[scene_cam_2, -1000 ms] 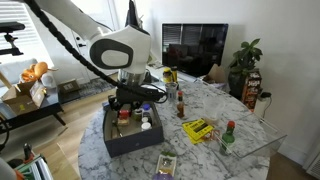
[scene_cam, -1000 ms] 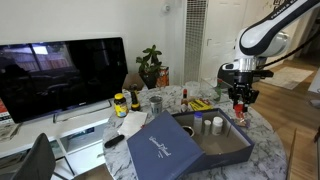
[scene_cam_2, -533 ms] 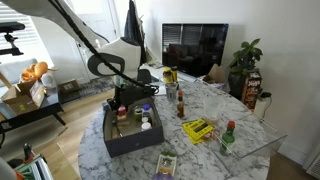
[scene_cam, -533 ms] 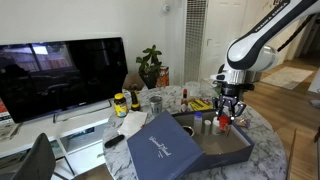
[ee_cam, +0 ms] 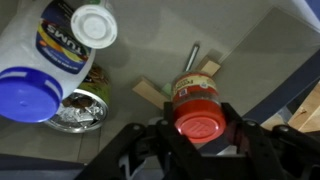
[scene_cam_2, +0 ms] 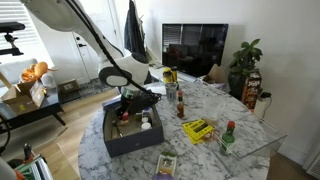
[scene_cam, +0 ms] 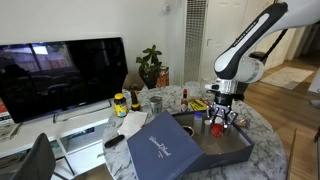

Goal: Pick up the small bottle with a red lid on the right of the table and put it in the shoe box

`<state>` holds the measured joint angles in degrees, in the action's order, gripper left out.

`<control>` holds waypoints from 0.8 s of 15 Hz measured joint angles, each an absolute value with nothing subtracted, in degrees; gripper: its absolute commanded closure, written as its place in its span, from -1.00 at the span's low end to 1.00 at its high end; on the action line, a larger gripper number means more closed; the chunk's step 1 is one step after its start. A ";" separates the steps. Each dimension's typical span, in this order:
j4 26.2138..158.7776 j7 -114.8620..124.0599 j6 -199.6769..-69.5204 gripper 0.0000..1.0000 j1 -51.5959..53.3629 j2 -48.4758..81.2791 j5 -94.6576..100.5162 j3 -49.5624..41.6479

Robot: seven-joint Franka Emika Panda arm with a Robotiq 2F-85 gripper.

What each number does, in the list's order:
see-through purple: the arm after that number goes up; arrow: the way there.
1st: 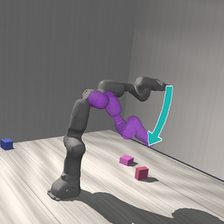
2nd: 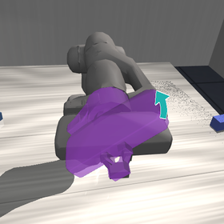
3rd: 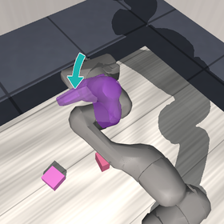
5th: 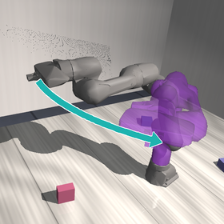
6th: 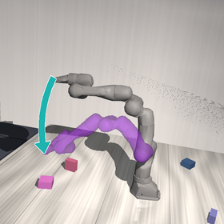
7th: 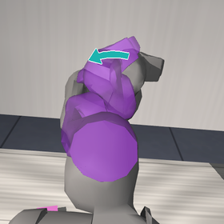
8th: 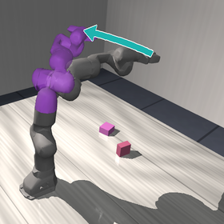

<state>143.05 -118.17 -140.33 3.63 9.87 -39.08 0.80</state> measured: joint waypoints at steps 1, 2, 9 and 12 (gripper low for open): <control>142.97 -119.81 -141.28 0.51 3.18 9.88 -39.67 1.71; 142.90 -122.43 -142.31 0.51 2.76 9.95 -41.22 2.73; 141.30 -137.87 -144.93 0.01 1.87 14.91 -49.79 7.64; 140.00 -138.10 -144.93 0.51 1.89 17.51 -49.78 7.89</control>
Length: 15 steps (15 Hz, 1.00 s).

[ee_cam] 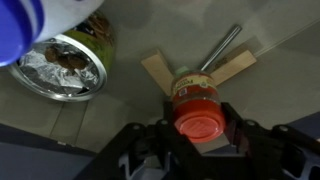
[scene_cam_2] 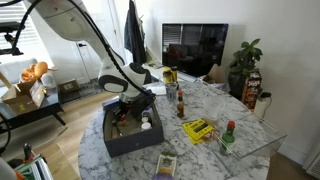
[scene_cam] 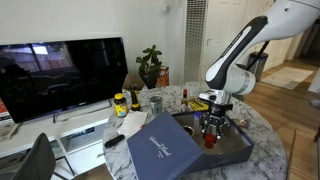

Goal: Pick up the small bottle with a red lid on the right of the table and put it in the shoe box

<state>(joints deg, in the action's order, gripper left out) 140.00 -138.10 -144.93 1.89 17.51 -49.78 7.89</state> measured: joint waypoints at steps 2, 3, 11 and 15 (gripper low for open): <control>139.73 -138.62 -145.80 0.51 1.90 17.57 -49.54 8.30; 139.54 -139.42 -146.77 0.51 1.91 17.59 -49.57 8.75; 138.18 -141.31 -153.02 0.51 1.94 20.11 -49.46 10.64; 136.88 -140.33 -153.70 0.51 1.74 22.51 -48.06 10.57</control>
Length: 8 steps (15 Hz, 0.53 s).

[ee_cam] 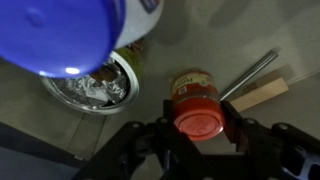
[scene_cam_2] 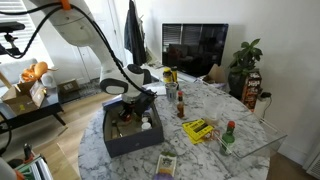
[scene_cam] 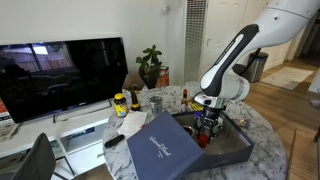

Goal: Pick up the small bottle with a red lid on the right of the table and put it in the shoe box

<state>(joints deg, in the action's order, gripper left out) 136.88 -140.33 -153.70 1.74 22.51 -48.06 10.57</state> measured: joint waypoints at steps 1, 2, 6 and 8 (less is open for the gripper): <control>136.49 -139.75 -153.91 0.51 1.70 23.11 -47.53 10.50; 136.07 -139.18 -154.13 0.51 1.60 23.69 -47.03 10.45; 134.11 -137.20 -154.22 -0.60 0.63 25.84 -44.65 10.43; 133.27 -135.90 -154.22 -0.90 0.16 26.79 -43.14 10.44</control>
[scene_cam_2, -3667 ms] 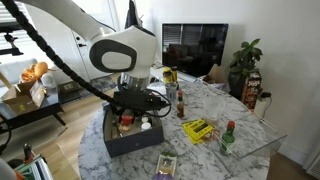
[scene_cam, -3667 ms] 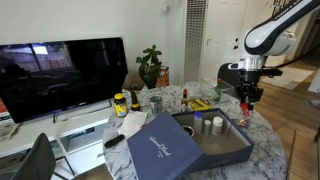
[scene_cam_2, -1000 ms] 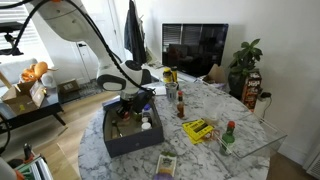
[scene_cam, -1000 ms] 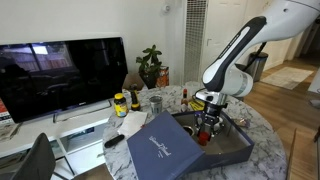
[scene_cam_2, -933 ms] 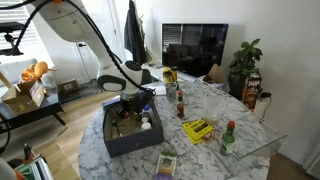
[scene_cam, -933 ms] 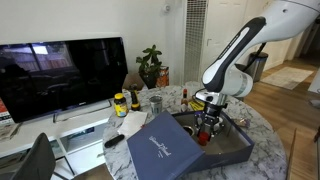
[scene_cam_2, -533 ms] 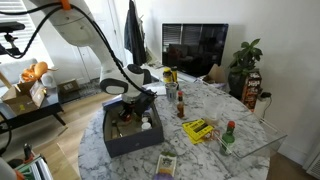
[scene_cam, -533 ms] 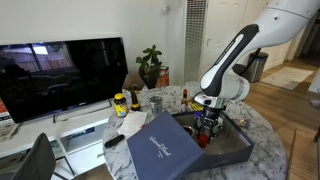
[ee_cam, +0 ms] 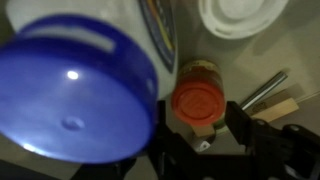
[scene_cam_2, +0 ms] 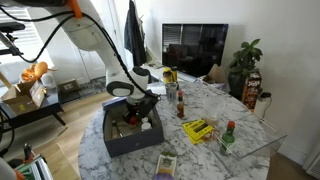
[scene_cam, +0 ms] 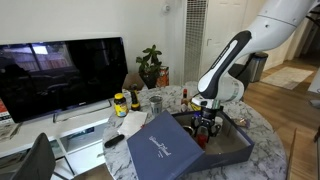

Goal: Pick up the small bottle with a red lid on the right of the table and put it in the shoe box

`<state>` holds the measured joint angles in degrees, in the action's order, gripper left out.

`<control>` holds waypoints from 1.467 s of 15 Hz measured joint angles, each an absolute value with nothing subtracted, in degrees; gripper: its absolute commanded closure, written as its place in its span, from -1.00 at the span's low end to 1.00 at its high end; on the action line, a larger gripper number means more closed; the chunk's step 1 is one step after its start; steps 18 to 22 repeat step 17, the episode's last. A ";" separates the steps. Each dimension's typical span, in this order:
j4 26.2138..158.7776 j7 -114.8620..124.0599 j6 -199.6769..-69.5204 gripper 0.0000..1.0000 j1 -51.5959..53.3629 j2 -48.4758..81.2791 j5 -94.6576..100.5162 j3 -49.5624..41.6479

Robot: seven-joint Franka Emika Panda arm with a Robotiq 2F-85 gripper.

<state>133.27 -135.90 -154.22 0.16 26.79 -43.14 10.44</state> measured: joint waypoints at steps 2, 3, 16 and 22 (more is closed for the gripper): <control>133.05 -135.25 -154.02 -1.00 -0.29 27.11 -41.93 10.67; 133.05 -135.18 -153.79 -1.00 -0.57 27.10 -41.46 10.92; 149.67 -150.20 -158.83 -1.00 -5.08 5.02 -63.21 20.65; 151.19 -153.14 -159.69 -1.00 -5.28 1.80 -67.89 21.39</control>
